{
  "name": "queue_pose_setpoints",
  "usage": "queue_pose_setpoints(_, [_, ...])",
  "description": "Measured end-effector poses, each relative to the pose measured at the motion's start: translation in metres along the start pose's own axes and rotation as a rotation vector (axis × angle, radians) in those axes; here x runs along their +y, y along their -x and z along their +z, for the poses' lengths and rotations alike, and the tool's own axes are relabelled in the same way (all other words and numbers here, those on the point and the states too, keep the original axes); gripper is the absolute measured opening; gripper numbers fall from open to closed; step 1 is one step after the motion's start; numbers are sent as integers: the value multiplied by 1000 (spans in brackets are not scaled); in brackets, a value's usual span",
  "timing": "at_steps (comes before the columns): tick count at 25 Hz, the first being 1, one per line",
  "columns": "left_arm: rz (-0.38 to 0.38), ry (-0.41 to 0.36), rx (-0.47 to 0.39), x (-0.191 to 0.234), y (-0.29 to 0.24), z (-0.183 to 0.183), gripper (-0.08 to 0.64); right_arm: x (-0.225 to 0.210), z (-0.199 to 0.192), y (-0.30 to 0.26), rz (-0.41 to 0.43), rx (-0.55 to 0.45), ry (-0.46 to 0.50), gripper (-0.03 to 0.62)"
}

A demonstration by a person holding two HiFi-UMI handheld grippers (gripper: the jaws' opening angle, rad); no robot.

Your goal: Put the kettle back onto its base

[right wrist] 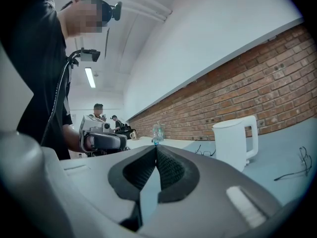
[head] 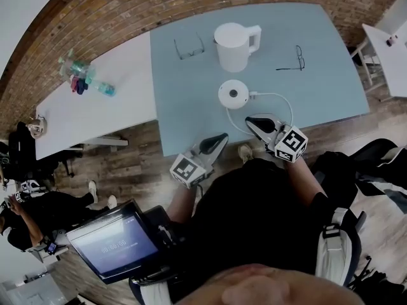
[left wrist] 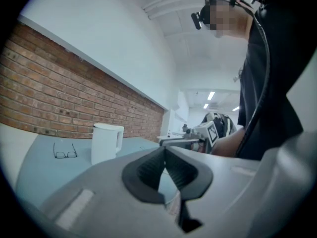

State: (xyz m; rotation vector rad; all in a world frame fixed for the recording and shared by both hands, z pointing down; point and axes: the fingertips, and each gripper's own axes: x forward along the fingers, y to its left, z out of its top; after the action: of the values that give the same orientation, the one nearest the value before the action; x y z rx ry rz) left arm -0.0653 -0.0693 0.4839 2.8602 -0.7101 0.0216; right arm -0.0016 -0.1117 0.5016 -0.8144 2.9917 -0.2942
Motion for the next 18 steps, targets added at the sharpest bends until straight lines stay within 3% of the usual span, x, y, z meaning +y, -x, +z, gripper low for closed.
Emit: queue_pose_setpoints(18, [64, -7, -15, 57, -79, 6, 2, -91, 10, 1, 60, 52, 24, 3])
